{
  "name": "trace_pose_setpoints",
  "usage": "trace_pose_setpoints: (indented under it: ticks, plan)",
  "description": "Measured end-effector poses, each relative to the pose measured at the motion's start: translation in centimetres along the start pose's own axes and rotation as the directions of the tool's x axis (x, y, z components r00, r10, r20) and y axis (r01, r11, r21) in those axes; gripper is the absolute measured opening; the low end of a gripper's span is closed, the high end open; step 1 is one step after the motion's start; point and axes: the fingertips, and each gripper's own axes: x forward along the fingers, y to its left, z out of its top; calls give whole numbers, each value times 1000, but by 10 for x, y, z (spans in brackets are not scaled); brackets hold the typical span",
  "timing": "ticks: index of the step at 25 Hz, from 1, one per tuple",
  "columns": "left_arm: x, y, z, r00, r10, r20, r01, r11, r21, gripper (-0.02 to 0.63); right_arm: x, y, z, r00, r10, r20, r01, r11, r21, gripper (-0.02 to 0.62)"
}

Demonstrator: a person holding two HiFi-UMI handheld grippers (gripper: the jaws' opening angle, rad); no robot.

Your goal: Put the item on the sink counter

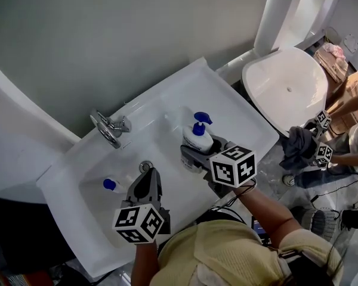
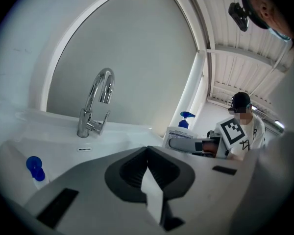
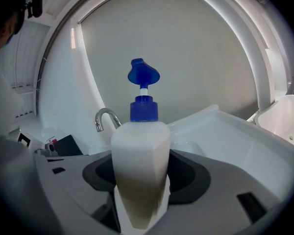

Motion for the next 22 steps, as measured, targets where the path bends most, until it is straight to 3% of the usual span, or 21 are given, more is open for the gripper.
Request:
trace_pose_setpoints:
  ticks: [11,18,22]
  plan:
    - [36,6,12,995,82,51,-81,997,-17,37,32,-48,29,1000,-2,-9,1,998,-67,279]
    - [62,6,10,992,108,60,-108,994,7,37,51,-88,45,998,-69,17,70,981,-182,279]
    - [76,3,9,993,105,56,-107,993,40,37,58,-113,55,993,-109,52,117,974,-192,279]
